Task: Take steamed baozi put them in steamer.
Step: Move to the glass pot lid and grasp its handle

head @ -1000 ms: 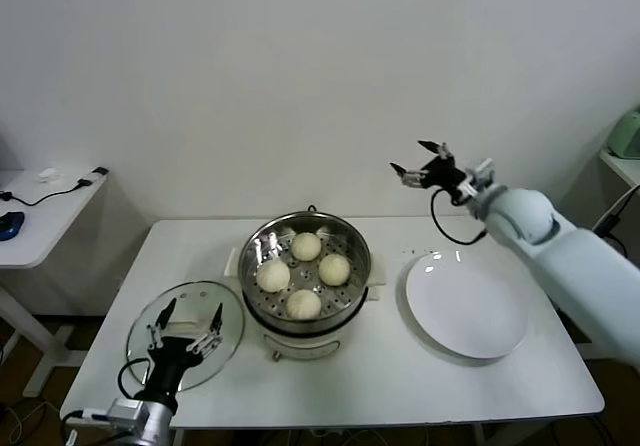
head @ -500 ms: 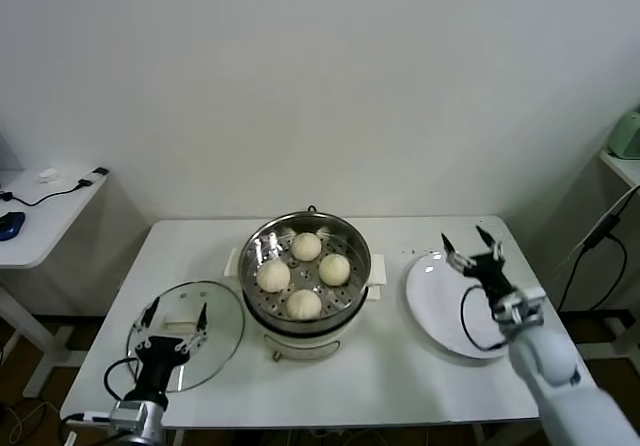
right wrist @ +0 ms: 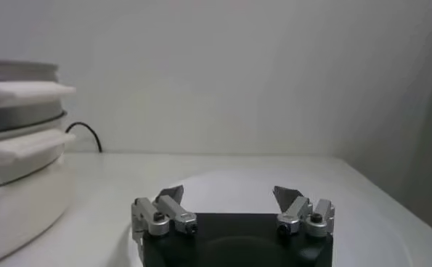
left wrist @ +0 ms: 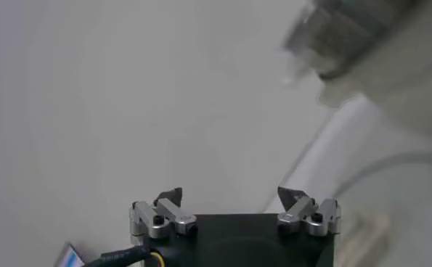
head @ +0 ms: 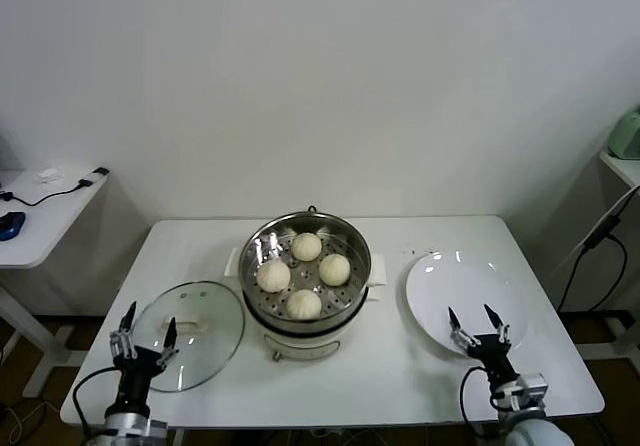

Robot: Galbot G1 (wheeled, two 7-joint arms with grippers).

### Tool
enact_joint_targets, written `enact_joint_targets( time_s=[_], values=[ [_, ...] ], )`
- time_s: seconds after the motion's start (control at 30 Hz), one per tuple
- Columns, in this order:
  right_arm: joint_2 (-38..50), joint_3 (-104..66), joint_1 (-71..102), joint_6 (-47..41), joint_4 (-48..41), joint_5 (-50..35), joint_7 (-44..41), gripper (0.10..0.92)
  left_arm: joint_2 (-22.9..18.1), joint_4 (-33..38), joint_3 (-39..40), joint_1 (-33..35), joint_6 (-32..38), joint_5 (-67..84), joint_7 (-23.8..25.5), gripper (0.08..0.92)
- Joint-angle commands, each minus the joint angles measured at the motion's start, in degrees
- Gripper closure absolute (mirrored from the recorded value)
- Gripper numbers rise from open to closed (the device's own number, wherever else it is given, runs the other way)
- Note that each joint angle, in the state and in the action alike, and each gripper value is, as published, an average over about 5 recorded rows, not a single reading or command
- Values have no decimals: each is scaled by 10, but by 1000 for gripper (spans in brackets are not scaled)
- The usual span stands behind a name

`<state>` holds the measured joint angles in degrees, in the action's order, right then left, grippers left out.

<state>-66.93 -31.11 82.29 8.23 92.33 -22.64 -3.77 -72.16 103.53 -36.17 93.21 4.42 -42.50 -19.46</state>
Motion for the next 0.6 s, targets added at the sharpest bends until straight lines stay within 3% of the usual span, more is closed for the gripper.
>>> enact_joint_targets(
  time_s=[0.03, 0.6],
  values=[
    [-31, -16, 43, -3, 7, 28, 4, 203, 12, -129, 14, -32, -58, -307, -73, 177],
    [-28, -19, 43, -22, 40, 31, 17, 202, -6, -204, 28, -123, -58, -332, -64, 177]
  ],
)
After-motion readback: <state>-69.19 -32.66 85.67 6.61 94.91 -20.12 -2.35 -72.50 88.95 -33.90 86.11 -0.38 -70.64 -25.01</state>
